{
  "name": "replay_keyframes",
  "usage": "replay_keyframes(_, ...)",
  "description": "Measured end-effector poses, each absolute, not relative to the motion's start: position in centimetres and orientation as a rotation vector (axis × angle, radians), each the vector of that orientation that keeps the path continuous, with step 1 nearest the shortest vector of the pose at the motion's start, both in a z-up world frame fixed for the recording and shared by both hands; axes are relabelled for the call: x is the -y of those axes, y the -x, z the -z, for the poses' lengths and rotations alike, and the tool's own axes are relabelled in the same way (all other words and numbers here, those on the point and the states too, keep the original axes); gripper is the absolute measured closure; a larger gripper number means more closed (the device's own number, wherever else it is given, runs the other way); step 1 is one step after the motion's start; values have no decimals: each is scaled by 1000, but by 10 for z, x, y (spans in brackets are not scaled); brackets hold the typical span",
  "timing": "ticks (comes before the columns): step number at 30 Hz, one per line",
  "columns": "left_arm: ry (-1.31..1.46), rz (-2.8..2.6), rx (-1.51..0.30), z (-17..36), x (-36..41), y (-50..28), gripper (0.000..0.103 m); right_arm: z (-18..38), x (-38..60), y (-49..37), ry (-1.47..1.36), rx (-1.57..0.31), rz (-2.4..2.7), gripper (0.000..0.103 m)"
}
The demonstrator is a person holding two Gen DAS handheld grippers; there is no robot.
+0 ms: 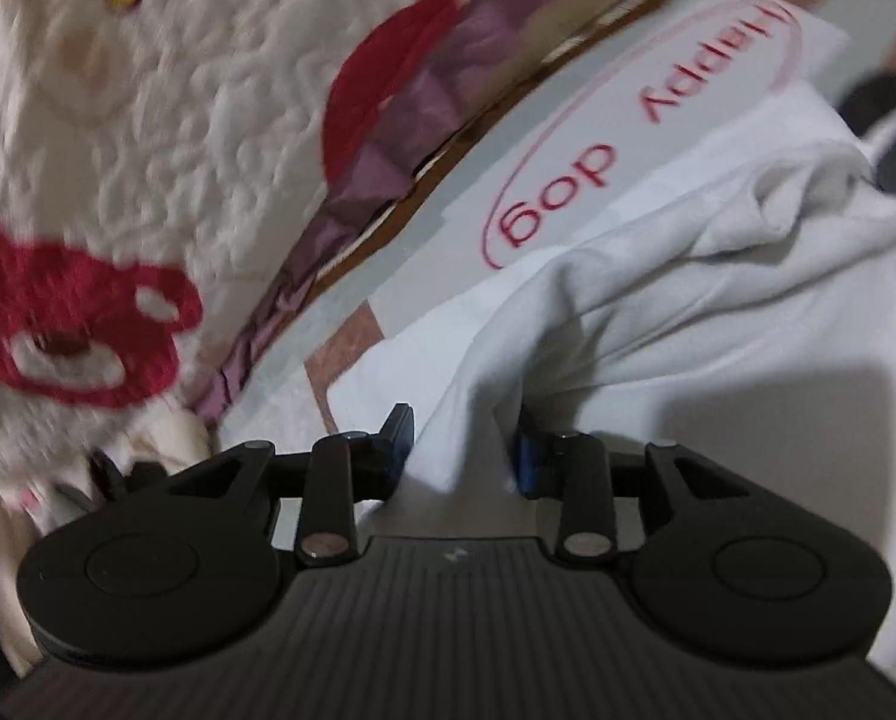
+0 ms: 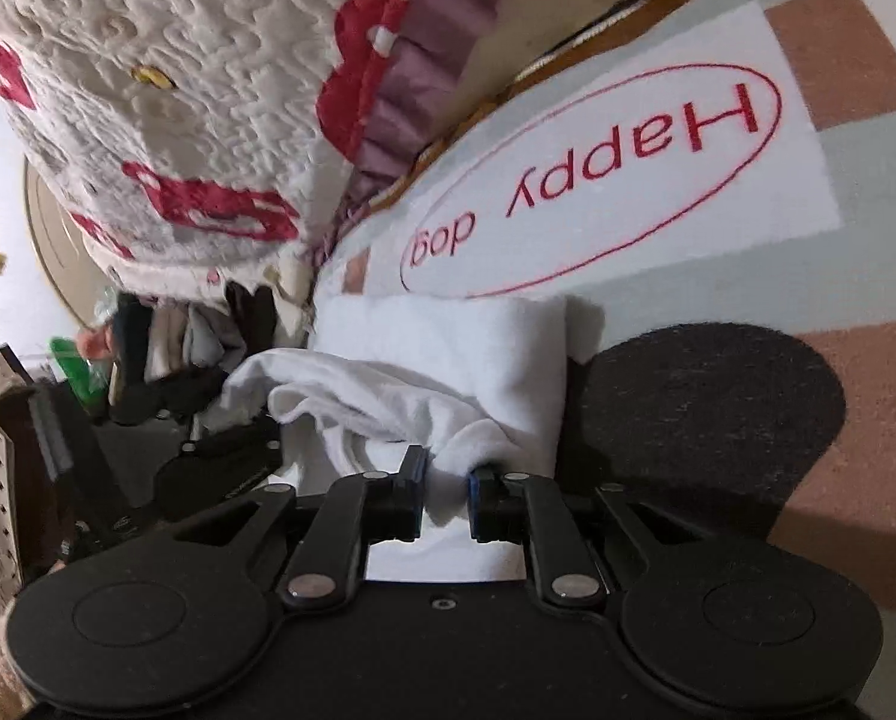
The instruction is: Fold clothes
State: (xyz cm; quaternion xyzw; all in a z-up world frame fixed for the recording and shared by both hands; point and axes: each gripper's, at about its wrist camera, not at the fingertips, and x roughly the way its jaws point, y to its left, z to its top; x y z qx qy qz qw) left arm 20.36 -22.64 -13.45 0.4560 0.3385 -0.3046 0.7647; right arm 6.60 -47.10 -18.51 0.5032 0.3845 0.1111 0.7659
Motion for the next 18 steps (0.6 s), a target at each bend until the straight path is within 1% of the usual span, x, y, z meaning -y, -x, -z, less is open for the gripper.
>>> replay_keyframes(3, -896, 634, -727, 123, 220, -204, 75, 178, 476, -51, -1092, -740, -238, 63)
replay_keyframes(5, -836, 618, -695, 108, 214, -199, 74, 172, 484, -39, -1119, -687, -208, 60)
replay_keyframes(6, -806, 610, -678, 100, 210, -197, 72, 169, 490, -33, -1147, -666, -190, 56)
replay_keyframes(7, -781, 604, -669, 95, 206, -196, 69, 163, 491, -26, -1105, -633, -191, 53)
replay_keyframes(8, -764, 597, -661, 92, 203, -198, 62, 157, 491, -20, -1059, -599, -193, 52)
replay_keyframes(9, -757, 599, -654, 92, 201, -201, 58, 151, 491, -14, -1013, -566, -194, 52)
replay_keyframes(10, -753, 604, -649, 92, 199, -204, 58, 148, 486, -10, -928, -547, -190, 52)
replay_keyframes(13, -766, 604, -621, 93, 196, -212, 58, 150, 461, -10, -678, -566, -222, 52)
replay_keyframes(16, -773, 533, -568, 92, 193, -217, 59, 157, 440, -23, -511, -600, -222, 52)
replay_keyframes(18, -694, 477, -564, 84, 185, -225, 61, 165, 444, -30, -580, -603, -240, 52)
